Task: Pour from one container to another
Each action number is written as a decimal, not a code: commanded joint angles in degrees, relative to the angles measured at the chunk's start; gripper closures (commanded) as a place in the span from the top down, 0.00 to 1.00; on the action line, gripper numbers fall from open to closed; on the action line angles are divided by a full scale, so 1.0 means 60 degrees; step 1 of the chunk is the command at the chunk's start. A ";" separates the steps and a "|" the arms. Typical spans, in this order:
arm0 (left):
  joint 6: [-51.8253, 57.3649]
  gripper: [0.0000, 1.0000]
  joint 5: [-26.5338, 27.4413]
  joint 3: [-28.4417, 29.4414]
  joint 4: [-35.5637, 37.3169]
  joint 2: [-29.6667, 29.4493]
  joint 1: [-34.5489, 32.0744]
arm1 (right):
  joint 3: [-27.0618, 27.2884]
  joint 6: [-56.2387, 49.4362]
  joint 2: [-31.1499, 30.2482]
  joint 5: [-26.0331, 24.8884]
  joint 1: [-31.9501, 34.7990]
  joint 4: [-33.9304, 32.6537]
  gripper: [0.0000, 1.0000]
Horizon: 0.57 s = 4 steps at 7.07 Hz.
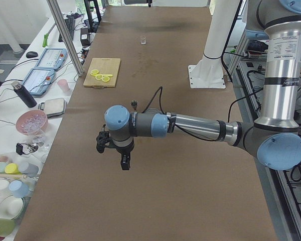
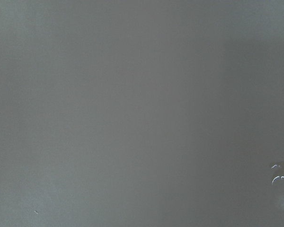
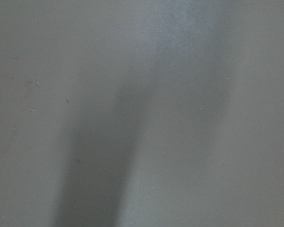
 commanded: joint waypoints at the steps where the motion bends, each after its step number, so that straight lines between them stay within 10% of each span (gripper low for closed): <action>1: -0.1340 0.99 -0.0015 -0.1446 0.0999 0.0001 0.0213 | 0.0069 -0.0321 0.0002 0.0353 -0.0027 0.0479 1.00; 4: -0.3801 0.99 -0.0044 -0.2619 0.1019 0.0016 0.1515 | 0.0112 -0.0308 0.0016 0.0589 -0.0232 0.1961 1.00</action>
